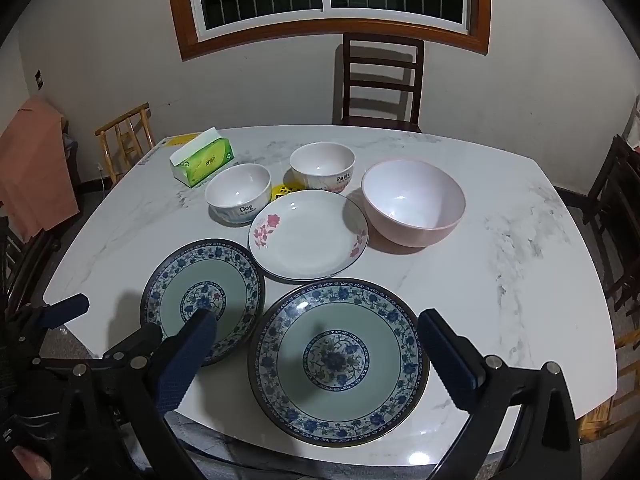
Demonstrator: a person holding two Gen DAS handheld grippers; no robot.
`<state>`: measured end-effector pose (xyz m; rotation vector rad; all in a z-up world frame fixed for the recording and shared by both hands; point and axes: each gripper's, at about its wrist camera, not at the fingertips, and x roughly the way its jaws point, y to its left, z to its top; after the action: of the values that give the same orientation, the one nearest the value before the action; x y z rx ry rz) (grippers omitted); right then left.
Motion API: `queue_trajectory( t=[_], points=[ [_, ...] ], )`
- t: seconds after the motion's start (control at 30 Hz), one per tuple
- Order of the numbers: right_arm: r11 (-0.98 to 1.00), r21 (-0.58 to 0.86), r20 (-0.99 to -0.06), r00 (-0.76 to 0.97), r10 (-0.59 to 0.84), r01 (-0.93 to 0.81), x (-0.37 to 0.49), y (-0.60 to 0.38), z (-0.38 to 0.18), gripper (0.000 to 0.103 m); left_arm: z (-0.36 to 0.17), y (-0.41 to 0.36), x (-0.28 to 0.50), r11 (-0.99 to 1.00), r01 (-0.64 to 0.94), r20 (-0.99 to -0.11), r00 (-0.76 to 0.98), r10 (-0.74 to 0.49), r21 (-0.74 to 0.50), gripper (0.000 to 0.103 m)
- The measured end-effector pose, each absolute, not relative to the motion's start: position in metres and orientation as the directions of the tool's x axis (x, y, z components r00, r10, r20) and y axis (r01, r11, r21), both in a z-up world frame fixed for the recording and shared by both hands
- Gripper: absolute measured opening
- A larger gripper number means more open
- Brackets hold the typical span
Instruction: Organize plates and bowls
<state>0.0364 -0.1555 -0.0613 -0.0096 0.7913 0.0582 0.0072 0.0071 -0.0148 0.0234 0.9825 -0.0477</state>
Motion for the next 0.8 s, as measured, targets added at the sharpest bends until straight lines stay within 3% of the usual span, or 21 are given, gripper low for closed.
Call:
queue_trajectory(
  t=[0.8],
  points=[
    [0.997, 0.015, -0.711, 0.701, 0.064, -0.075, 0.0376, -0.1532, -0.0629, 0.103, -0.0154, 0.0065, 0.0076, 0.999, 0.049, -0.833, 0.552, -0.027, 0.0, 0.1]
  ],
)
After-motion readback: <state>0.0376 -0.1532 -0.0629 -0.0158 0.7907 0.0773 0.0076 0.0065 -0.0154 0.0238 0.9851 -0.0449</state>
